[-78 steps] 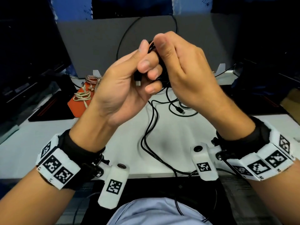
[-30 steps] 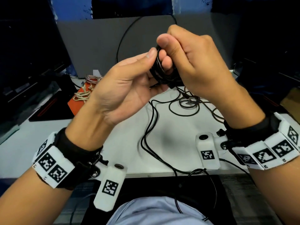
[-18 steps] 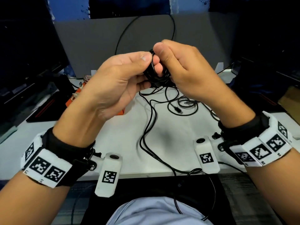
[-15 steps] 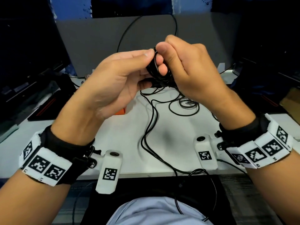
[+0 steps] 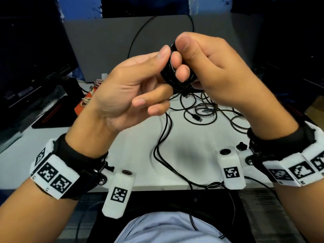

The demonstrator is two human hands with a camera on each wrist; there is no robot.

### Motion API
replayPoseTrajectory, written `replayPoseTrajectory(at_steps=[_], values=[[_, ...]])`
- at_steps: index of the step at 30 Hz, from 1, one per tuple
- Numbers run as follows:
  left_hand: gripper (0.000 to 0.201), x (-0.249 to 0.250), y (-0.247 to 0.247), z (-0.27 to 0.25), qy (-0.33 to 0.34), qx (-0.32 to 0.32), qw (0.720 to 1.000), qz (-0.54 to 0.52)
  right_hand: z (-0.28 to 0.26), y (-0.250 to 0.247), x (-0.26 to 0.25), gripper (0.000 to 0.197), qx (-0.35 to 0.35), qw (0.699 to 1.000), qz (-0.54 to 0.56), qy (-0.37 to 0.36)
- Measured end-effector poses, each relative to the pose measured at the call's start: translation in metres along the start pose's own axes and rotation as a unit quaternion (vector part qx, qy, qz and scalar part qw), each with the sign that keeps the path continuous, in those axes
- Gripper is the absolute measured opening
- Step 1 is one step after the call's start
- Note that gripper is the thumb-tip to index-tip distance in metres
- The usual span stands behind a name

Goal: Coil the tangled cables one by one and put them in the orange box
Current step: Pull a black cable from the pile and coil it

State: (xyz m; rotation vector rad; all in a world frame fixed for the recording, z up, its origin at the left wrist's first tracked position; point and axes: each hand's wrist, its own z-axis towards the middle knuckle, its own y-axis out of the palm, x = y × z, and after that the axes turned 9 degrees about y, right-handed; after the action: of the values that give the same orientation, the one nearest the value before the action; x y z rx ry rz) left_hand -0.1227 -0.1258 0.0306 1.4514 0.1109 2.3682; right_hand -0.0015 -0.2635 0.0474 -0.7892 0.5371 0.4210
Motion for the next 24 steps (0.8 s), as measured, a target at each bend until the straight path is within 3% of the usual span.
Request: replayPoseTrajectory(at_steps=[6,9,11,14,17,19,22,24], values=[[0.039,-0.006,0.002,0.009,0.046,0.058,0.994,-0.083,0.008,-0.006,0.017,0.029,-0.057,0.986,0.137,0.075],[0.041,0.004,-0.009,0.009,0.096,0.075,0.974,-0.191,0.012,-0.002,0.024,0.017,-0.038,0.988,0.127,0.08],[0.04,0.008,-0.015,0.008,0.122,0.103,0.966,-0.204,0.012,0.005,0.028,0.022,-0.055,0.99,0.09,0.09],[0.034,-0.001,-0.015,0.009,0.159,0.217,0.963,-0.013,0.01,0.015,0.028,0.03,-0.103,0.988,0.006,0.114],[0.029,-0.016,-0.012,0.013,0.193,0.315,0.904,0.214,0.006,0.018,0.025,0.029,-0.161,0.977,-0.039,0.133],[0.025,-0.021,-0.01,0.015,0.202,0.325,0.863,0.33,0.003,0.016,0.021,0.029,-0.187,0.971,-0.029,0.145],[0.025,-0.022,-0.004,0.012,0.2,0.299,0.818,0.449,-0.001,0.014,0.017,0.01,-0.224,0.961,0.013,0.16],[0.026,-0.022,-0.003,0.01,0.194,0.276,0.774,0.536,-0.002,0.015,0.016,0.013,-0.244,0.953,0.044,0.173]])
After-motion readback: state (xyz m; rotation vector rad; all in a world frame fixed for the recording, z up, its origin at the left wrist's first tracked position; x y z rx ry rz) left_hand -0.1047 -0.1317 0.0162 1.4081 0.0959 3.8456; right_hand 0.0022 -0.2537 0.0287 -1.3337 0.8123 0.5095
